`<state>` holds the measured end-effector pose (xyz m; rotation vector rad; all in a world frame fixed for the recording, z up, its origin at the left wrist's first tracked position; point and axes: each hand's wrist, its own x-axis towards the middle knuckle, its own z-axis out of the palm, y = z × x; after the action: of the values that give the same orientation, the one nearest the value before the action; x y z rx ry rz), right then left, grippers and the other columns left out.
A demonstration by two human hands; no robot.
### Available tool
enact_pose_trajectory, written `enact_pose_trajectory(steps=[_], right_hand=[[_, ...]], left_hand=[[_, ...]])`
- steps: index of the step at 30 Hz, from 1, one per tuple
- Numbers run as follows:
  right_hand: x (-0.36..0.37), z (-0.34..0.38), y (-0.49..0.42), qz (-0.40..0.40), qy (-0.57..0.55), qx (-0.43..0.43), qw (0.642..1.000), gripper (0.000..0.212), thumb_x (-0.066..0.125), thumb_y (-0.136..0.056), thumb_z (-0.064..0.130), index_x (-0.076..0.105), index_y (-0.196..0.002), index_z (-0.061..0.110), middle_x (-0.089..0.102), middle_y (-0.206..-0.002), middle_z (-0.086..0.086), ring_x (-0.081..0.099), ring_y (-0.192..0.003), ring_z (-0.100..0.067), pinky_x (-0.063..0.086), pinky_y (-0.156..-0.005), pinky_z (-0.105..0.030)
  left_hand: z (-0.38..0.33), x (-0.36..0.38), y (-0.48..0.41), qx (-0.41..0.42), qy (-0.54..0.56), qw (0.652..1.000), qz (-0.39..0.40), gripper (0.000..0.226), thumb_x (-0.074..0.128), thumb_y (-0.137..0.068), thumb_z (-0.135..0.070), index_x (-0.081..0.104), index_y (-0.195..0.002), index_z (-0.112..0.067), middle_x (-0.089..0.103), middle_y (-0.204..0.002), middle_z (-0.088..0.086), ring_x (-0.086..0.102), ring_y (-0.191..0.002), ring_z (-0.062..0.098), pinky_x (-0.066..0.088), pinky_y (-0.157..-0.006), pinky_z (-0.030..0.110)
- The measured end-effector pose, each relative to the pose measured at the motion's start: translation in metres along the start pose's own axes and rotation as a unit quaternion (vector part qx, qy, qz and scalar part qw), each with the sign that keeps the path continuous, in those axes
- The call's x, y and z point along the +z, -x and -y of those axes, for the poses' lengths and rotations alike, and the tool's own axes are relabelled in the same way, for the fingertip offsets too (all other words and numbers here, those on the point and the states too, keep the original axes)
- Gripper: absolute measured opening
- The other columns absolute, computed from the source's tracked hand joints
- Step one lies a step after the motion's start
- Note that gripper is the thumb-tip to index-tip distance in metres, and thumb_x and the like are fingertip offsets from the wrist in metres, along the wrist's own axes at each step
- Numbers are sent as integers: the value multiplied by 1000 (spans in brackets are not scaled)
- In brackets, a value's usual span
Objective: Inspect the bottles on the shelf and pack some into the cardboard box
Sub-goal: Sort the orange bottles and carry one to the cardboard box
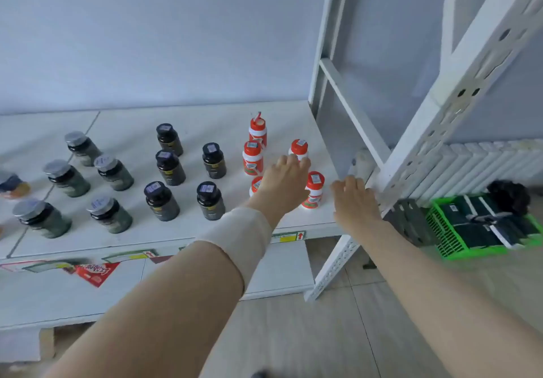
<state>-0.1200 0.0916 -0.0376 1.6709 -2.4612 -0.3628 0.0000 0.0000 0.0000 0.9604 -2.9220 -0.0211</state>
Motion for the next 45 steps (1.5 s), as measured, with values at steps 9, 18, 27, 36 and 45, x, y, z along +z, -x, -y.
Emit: enact_pose_trajectory(steps=[9, 18, 27, 36, 45], right_hand=[[32, -10, -18, -3, -21, -14, 1000, 47, 64, -82, 27, 45, -123, 16, 50, -118, -10, 50, -108, -26, 47, -81, -33], [13, -28, -14, 62, -618, 68, 781, 47, 54, -85, 41, 45, -127, 23, 47, -127, 5, 47, -115, -11, 44, -90, -22], [-14, -13, 1, 182, -843, 117, 493, 49, 62, -69, 41, 53, -110, 15, 68, -105, -8, 69, -93, -20, 53, -86, -32], [-26, 3, 12, -15, -773, 87, 629, 43, 74, -68, 27, 54, -106, 28, 57, -114, 1, 55, -104, -6, 49, -71, -9], [-24, 7, 21, -99, -726, 40, 679, 59, 74, -72, 4, 46, -110, 39, 50, -123, -3, 58, -106, -12, 53, -75, -16]], left_hand=[[-6, 36, -41, -38, 189, 979, 58, 47, 64, -86, -24, 41, -126, -16, 51, -128, 7, 53, -114, 27, 49, -93, 41], [16, 7, -45, -160, 418, 892, 68, 31, 58, -90, -25, 52, -119, -16, 60, -119, 4, 60, -98, 20, 50, -83, 27], [30, -11, -25, -178, 579, 792, 80, 35, 53, -91, -29, 55, -123, -15, 63, -116, 5, 64, -100, 16, 55, -84, 25], [34, -12, -16, -183, 649, 737, 42, 19, 60, -88, -21, 58, -104, -12, 65, -103, 6, 64, -84, 11, 53, -65, 16], [36, 3, -1, -163, 776, 607, 49, 23, 52, -89, -19, 52, -112, -15, 64, -101, 2, 64, -92, 18, 55, -84, 30]])
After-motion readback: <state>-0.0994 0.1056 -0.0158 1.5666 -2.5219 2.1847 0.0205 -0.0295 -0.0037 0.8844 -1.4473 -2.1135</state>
